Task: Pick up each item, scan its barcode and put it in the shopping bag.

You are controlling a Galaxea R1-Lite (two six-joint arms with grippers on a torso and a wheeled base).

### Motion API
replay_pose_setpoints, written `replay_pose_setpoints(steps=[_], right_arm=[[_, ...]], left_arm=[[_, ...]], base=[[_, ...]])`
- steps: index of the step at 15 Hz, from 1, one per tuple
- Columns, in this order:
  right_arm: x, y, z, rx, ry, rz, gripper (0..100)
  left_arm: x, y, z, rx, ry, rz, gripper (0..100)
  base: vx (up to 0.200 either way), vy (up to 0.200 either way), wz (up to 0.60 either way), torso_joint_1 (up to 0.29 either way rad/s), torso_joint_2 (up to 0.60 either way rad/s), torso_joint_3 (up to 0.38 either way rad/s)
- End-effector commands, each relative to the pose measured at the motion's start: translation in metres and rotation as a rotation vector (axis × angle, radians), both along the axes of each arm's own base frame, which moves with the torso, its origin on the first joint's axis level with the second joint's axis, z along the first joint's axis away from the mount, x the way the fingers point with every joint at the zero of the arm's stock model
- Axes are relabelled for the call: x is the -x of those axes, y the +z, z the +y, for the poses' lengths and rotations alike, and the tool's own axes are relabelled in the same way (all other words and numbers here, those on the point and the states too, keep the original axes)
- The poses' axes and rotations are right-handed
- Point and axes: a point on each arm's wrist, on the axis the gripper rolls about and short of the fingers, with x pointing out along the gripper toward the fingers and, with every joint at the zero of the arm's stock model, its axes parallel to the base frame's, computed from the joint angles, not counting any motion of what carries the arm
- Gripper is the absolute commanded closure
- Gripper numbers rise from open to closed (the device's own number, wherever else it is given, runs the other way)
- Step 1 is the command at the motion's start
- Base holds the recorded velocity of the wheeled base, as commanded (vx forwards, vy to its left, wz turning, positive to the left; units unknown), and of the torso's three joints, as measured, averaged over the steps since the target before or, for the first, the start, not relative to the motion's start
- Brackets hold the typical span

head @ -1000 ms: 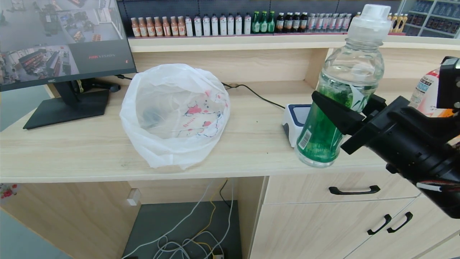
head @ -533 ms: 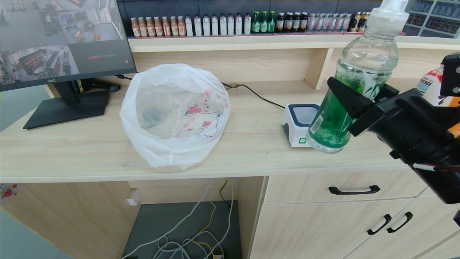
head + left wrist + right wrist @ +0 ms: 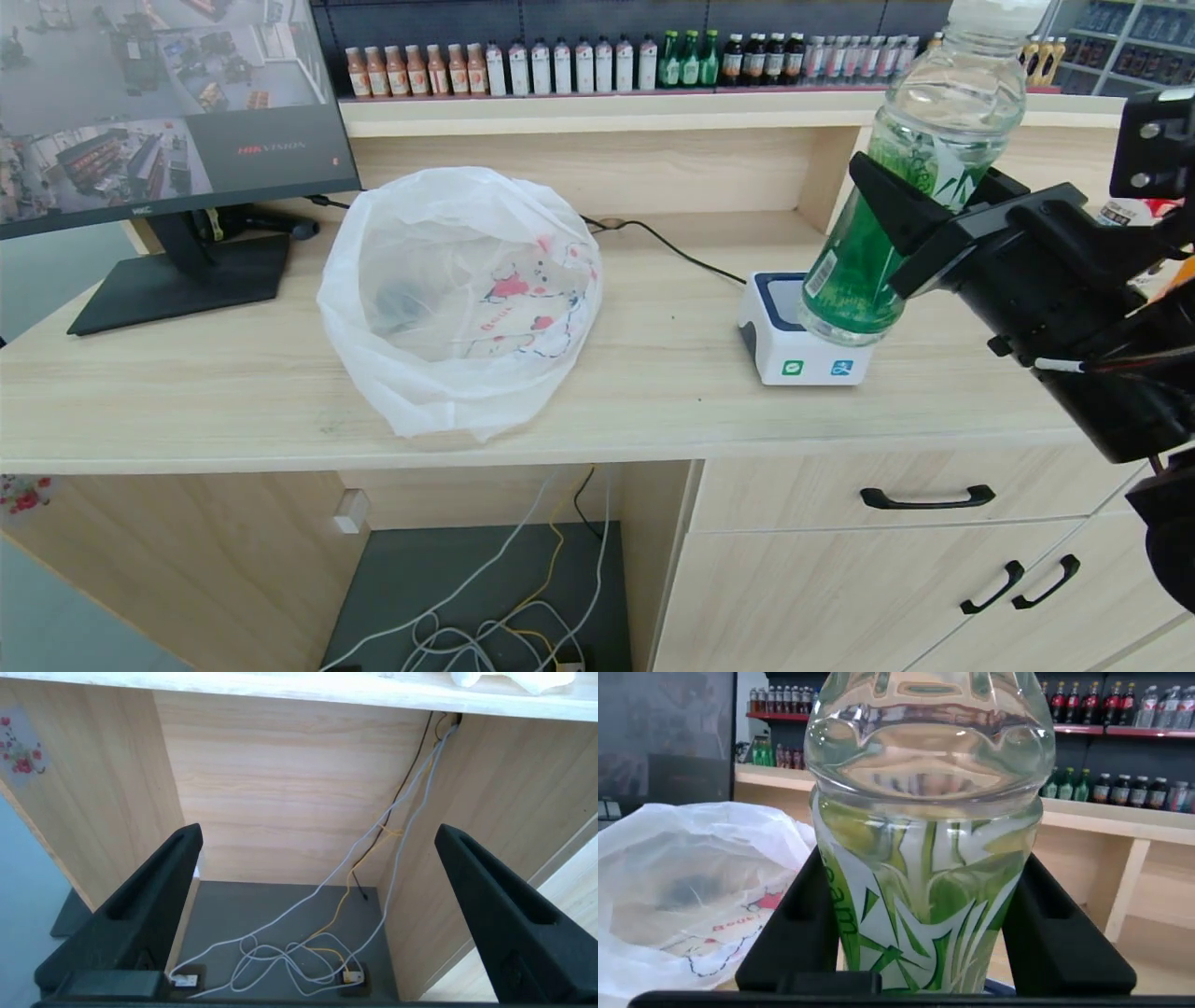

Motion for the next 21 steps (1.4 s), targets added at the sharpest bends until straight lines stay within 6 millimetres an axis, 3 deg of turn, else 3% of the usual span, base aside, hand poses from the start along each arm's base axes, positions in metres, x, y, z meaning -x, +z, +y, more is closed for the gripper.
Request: replay_pose_setpoints(steps=[1,13,21], right_arm=[[-0.0039,-0.001,0.0002,0.003,-0.005,0.004,100],[-0.0045,-0.0009,0.0002,0.001,0.001,0.0,100],[-0.0002,0.0022,-0.0018,-0.004,0.001,-0.011,100]], left_arm=[[0.0,0.0,0.0,0.001,0.0,0.0,0],[0.0,0.0,0.0,-0.001,-0.002,0.0,0],[0.0,0.0,0.0,-0.004,-0.003,0.0,0]], base=[[0.0,0.2,0.0,0.002,0.0,0.017],[0.0,0.2,0.0,0.003,0.0,0.003],[0.0,0.0,0.0,0.0,0.0,0.0]])
